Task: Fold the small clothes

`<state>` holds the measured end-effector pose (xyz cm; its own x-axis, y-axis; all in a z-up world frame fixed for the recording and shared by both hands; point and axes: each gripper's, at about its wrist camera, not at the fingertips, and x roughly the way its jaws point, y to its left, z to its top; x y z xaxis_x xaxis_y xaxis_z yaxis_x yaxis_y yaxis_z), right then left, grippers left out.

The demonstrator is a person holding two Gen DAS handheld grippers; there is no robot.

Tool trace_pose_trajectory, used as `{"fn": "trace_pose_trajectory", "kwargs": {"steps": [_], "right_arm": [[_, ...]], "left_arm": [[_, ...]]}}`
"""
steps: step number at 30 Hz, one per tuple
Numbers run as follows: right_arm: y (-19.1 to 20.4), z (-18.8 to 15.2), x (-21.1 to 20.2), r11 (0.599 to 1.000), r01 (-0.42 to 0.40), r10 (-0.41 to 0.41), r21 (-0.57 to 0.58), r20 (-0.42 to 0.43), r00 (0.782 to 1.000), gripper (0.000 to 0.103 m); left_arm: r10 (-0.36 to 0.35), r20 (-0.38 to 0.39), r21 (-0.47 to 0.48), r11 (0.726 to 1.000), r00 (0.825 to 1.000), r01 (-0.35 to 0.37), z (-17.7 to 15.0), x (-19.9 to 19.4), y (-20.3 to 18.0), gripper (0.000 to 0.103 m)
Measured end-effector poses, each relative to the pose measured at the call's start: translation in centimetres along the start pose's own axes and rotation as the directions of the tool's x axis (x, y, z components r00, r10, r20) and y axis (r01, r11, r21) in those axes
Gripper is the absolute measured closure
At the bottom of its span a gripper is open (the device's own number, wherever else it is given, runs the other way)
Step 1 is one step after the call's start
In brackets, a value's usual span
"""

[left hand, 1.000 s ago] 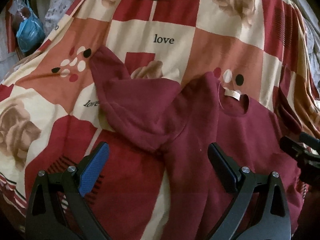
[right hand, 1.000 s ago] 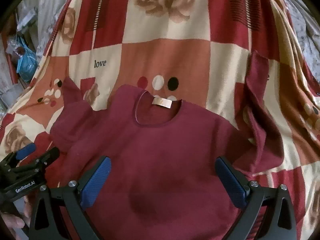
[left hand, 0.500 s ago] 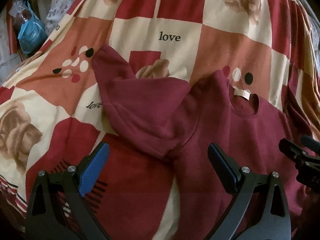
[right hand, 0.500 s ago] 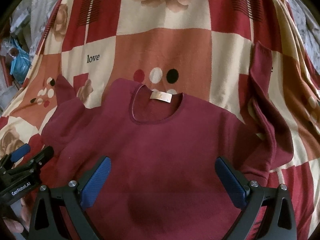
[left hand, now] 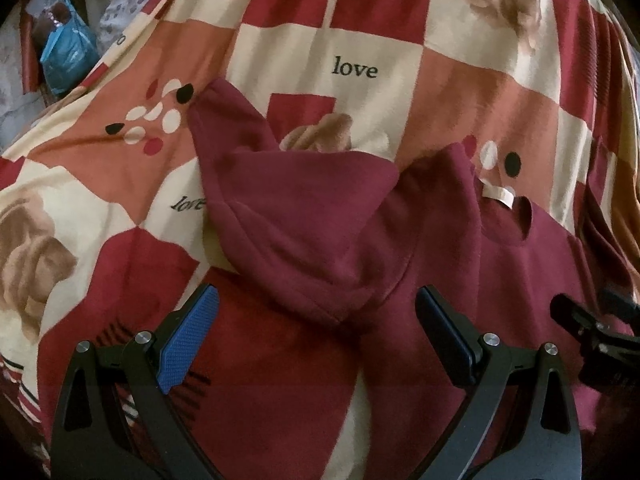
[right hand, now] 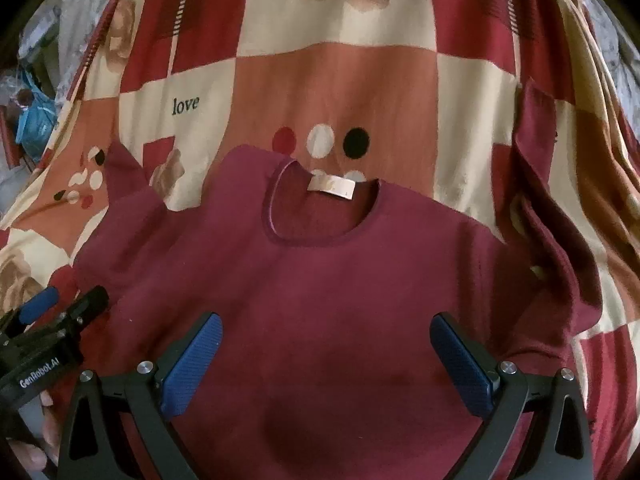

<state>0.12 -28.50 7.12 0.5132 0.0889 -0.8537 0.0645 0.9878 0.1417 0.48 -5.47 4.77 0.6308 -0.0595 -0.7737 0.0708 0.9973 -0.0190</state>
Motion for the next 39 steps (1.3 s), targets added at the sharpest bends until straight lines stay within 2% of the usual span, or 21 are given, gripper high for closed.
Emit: {"fn": "trace_pose_trajectory", "kwargs": {"steps": [16, 24, 39], "right_arm": [[-0.1, -0.7, 1.2, 1.0, 0.01, -0.009, 0.009, -0.041, 0.999, 0.0], [1.0, 0.3, -0.1, 1.0, 0.001, -0.001, -0.021, -0.002, 1.0, 0.0], [2.4, 1.2, 0.1, 0.999, -0.028, 0.027, -0.046, -0.004, 1.0, 0.0]], "left_arm": [[0.005, -0.004, -0.031, 1.0, 1.0, -0.005, 0.1, 0.5, 1.1, 0.004], [0.014, -0.004, -0.036, 0.999, 1.0, -0.014, 0.2, 0.6, 1.3, 0.004], [0.032, -0.011, -0.043, 0.999, 0.999, -0.032, 0.2, 0.9, 1.8, 0.004]]}}
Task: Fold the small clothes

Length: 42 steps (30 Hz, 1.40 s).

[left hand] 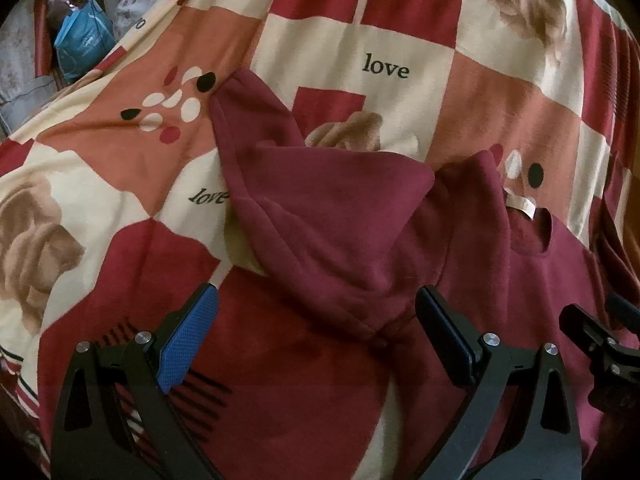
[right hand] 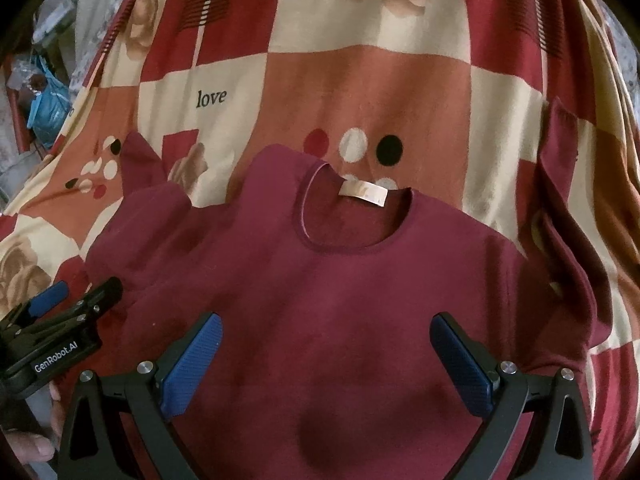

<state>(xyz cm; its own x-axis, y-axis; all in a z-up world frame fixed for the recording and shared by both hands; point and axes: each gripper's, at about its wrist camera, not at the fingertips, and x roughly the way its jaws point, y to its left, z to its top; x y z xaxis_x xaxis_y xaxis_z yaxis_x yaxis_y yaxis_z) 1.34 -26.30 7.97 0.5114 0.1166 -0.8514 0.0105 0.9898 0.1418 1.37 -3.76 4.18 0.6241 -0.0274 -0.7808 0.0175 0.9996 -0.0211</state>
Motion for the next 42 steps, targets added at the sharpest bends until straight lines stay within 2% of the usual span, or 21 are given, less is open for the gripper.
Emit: {"fn": "trace_pose_trajectory", "kwargs": {"steps": [13, 17, 22, 29, 34, 36, 37, 40, 42], "right_arm": [[-0.3, -0.1, 0.6, 1.0, -0.012, 0.012, 0.011, -0.017, 1.0, 0.0], [-0.2, 0.0, 0.7, 1.0, -0.022, 0.022, 0.004, -0.018, 1.0, 0.0], [-0.4, -0.1, 0.8, 0.999, -0.045, 0.045, 0.007, -0.029, 0.999, 0.0], [-0.7, -0.2, 0.8, 0.998, -0.065, 0.064, -0.016, -0.037, 0.997, 0.0], [-0.6, 0.0, 1.2, 0.996, -0.085, 0.083, -0.041, -0.038, 0.996, 0.0], [-0.6, 0.1, 1.6, 0.995, -0.093, 0.091, -0.04, -0.049, 0.995, 0.0], [-0.6, 0.1, 1.9, 0.994, -0.101, 0.098, -0.037, -0.058, 0.993, 0.0], [-0.7, 0.1, 2.6, 0.993, -0.119, 0.117, -0.026, -0.081, 0.99, 0.0], [-0.8, 0.1, 3.1, 0.992, -0.129, 0.127, -0.015, -0.095, 0.987, 0.0]], "left_arm": [[0.005, -0.022, -0.005, 1.0, 1.0, -0.005, 0.5, 0.6, 0.6, 0.004], [-0.011, -0.037, -0.086, 0.996, 0.999, 0.008, 1.9, 1.2, 3.1, 0.004], [0.016, -0.015, -0.212, 0.977, 1.0, -0.019, 5.3, 3.4, 7.4, 0.004], [0.067, -0.019, -0.271, 0.96, 0.998, -0.069, 11.5, 9.1, 11.6, 0.004], [0.013, -0.031, -0.306, 0.952, 0.999, -0.022, 14.1, 13.9, 13.4, 0.004], [-0.013, -0.055, -0.308, 0.951, 0.998, -0.005, 14.6, 15.7, 13.9, 0.007], [-0.033, -0.07, -0.324, 0.946, 0.997, 0.009, 14.7, 16.5, 14.3, 0.01], [-0.124, -0.093, -0.372, 0.925, 0.988, 0.081, 14.8, 18.7, 15.2, 0.011], [-0.13, -0.101, -0.366, 0.927, 0.986, 0.084, 14.9, 19.2, 15.5, 0.016]]}}
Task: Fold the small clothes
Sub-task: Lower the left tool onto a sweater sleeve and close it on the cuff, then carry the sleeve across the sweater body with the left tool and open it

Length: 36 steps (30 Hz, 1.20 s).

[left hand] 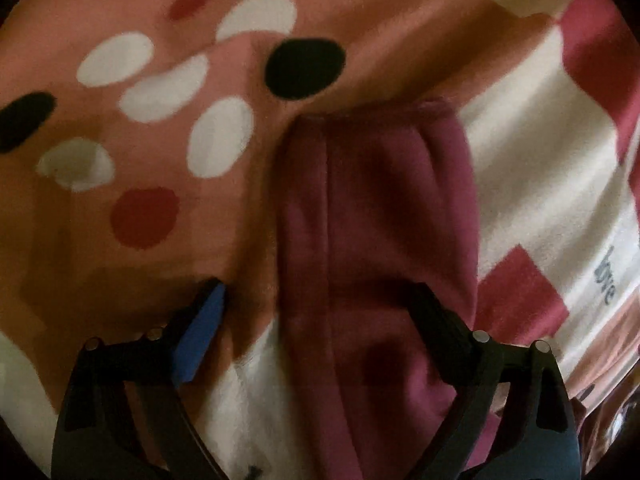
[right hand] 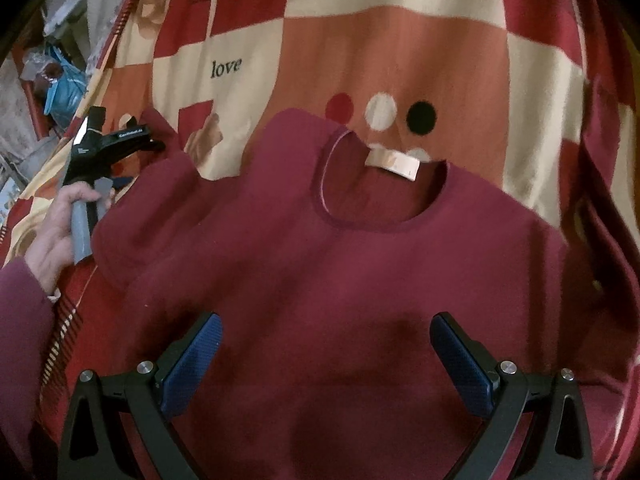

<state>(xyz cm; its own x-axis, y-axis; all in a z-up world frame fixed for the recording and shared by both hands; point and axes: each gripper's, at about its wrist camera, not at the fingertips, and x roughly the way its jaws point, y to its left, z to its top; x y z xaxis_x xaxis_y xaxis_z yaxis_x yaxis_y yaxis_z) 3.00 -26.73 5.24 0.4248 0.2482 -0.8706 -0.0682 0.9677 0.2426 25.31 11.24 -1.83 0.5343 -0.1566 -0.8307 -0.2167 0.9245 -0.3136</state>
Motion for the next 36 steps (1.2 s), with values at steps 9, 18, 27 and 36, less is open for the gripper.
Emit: {"fn": "trace_pose_trajectory", "kwargs": {"steps": [9, 18, 27, 36], "right_arm": [[-0.4, 0.4, -1.4, 0.999, -0.025, 0.024, 0.03, 0.045, 0.999, 0.0], [0.2, 0.3, -4.1, 0.999, -0.041, 0.038, 0.035, 0.082, 0.996, 0.0], [1.0, -0.3, -5.3, 0.999, -0.047, 0.044, 0.023, 0.101, 0.994, 0.0], [0.9, -0.5, -4.0, 0.999, -0.032, 0.031, 0.018, 0.062, 0.998, 0.0]], "left_arm": [[-0.143, 0.027, 0.017, 0.99, 0.989, 0.142, 1.0, -4.3, 2.3, 0.094], [-0.174, 0.101, 0.141, 0.977, 0.979, 0.159, 0.6, -14.0, 3.7, 0.094], [-0.128, 0.091, 0.059, 0.991, 0.988, 0.123, -1.9, -13.8, 6.4, 0.094], [-0.14, 0.053, -0.059, 0.988, 0.989, 0.143, -3.5, -10.5, 11.0, 0.093]]}}
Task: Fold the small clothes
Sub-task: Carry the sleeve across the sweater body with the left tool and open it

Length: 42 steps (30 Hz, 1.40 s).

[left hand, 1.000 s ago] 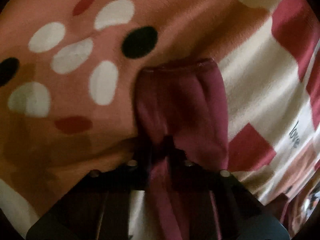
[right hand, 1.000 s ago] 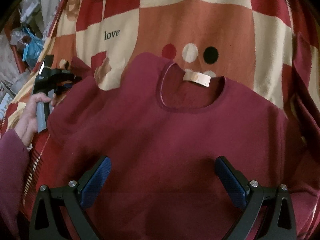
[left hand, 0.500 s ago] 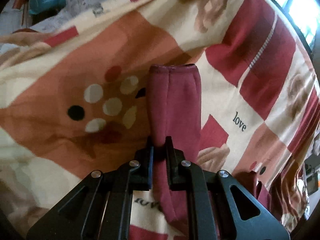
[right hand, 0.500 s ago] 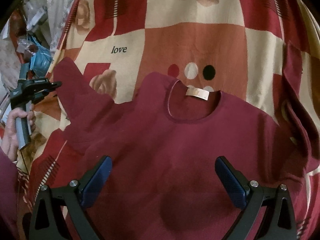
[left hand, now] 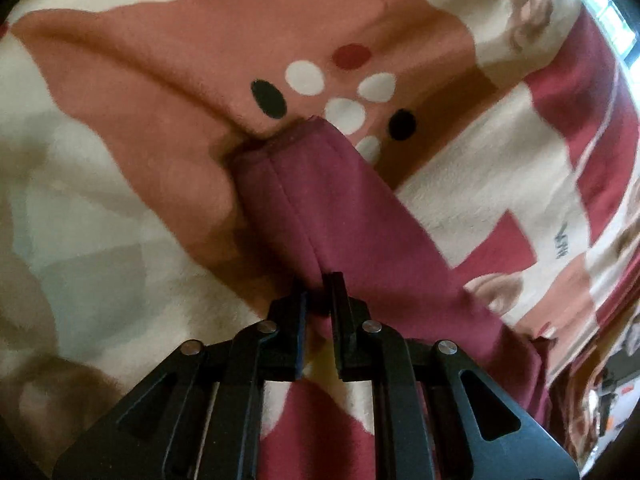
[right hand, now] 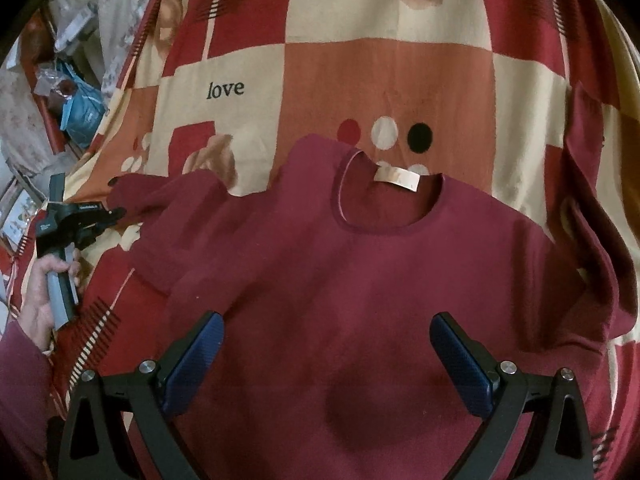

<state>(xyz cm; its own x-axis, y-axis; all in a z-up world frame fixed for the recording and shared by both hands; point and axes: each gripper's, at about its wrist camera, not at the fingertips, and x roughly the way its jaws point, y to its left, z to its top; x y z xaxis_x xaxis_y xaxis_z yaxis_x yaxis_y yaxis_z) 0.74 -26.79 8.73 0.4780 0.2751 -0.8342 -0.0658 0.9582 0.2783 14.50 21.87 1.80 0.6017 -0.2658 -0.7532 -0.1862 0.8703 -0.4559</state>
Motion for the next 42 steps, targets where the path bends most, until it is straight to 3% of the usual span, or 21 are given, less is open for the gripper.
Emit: {"fn": "trace_pose_trajectory", "kwargs": {"steps": [2, 4, 9, 12, 15, 20, 23, 26, 28, 31, 33, 34, 36, 39, 40, 42], "right_arm": [[0.1, -0.1, 0.3, 1.0, 0.001, -0.001, -0.001, -0.004, 1.0, 0.0], [0.3, -0.1, 0.8, 1.0, -0.002, 0.002, 0.0, -0.016, 1.0, 0.0], [0.6, -0.4, 1.6, 1.0, -0.001, 0.001, -0.01, -0.037, 0.999, 0.0], [0.6, -0.4, 1.4, 1.0, 0.003, -0.004, -0.018, -0.03, 1.0, 0.0], [0.0, -0.1, 0.4, 1.0, 0.012, -0.012, -0.015, -0.001, 1.0, 0.0], [-2.7, 0.4, -2.1, 0.999, 0.03, -0.033, 0.037, 0.064, 0.997, 0.0], [-4.5, 0.3, -3.4, 0.996, 0.053, -0.059, 0.066, 0.093, 0.994, 0.0], [-6.7, 0.4, -4.8, 0.992, 0.08, -0.092, 0.1, 0.12, 0.989, 0.0], [-8.3, 0.2, -5.9, 0.986, 0.102, -0.119, 0.129, 0.133, 0.984, 0.0], [-10.7, -0.3, -7.0, 0.977, 0.121, -0.146, 0.177, 0.136, 0.98, 0.0], [-12.1, -0.9, -7.4, 0.97, 0.123, -0.151, 0.212, 0.126, 0.98, 0.0], [-12.6, -1.2, -7.5, 0.968, 0.114, -0.143, 0.223, 0.119, 0.983, 0.0], [-13.0, -1.4, -7.6, 0.971, 0.103, -0.128, 0.215, 0.106, 0.986, 0.0], [-12.1, -1.4, -7.4, 0.982, 0.098, -0.115, 0.159, 0.101, 0.988, 0.0], [-11.7, -1.3, -7.2, 0.984, 0.097, -0.113, 0.146, 0.103, 0.988, 0.0], [-10.8, -1.3, -6.4, 0.989, 0.073, -0.086, 0.132, 0.097, 0.992, 0.0]], "left_arm": [[-0.011, 0.019, 0.001, 1.0, 1.0, 0.011, 0.3, -0.3, 0.1, 0.083], [-0.019, 0.024, -0.002, 1.0, 1.0, 0.019, 0.8, -0.2, 0.1, 0.054], [-0.006, 0.047, -0.062, 0.998, 0.999, 0.009, 1.9, 0.6, 1.1, 0.051], [0.004, 0.046, -0.03, 1.0, 0.999, -0.003, 1.9, 0.0, 0.7, 0.094], [-0.032, 0.089, 0.033, 0.999, 0.996, 0.029, 1.9, -3.0, -0.9, 0.096], [-0.185, 0.126, 0.175, 0.971, 0.975, 0.162, 1.2, -11.2, -8.2, 0.098], [-0.305, 0.086, 0.309, 0.913, 0.949, 0.265, -1.5, -14.8, -15.1, 0.098], [-0.429, 0.0, 0.429, 0.816, 0.903, 0.388, -5.8, -17.6, -22.3, 0.098], [-0.472, -0.074, 0.494, 0.748, 0.878, 0.444, -10.0, -17.5, -27.1, 0.098], [-0.481, -0.209, 0.498, 0.697, 0.852, 0.515, -15.3, -14.0, -31.7, 0.098], [-0.443, -0.276, 0.479, 0.706, 0.853, 0.522, -18.5, -11.0, -33.3, 0.098], [-0.411, -0.313, 0.458, 0.724, 0.856, 0.515, -19.7, -9.2, -33.5, 0.098], [-0.339, -0.319, 0.451, 0.767, 0.885, 0.456, -20.6, -7.2, -32.4, 0.098], [-0.256, -0.24, 0.486, 0.804, 0.936, 0.344, -19.0, -7.1, -29.7, 0.097], [-0.232, -0.228, 0.469, 0.825, 0.946, 0.316, -17.8, -6.8, -28.3, 0.09], [-0.212, -0.194, 0.382, 0.883, 0.958, 0.273, -14.1, -5.9, -24.5, 0.06]]}}
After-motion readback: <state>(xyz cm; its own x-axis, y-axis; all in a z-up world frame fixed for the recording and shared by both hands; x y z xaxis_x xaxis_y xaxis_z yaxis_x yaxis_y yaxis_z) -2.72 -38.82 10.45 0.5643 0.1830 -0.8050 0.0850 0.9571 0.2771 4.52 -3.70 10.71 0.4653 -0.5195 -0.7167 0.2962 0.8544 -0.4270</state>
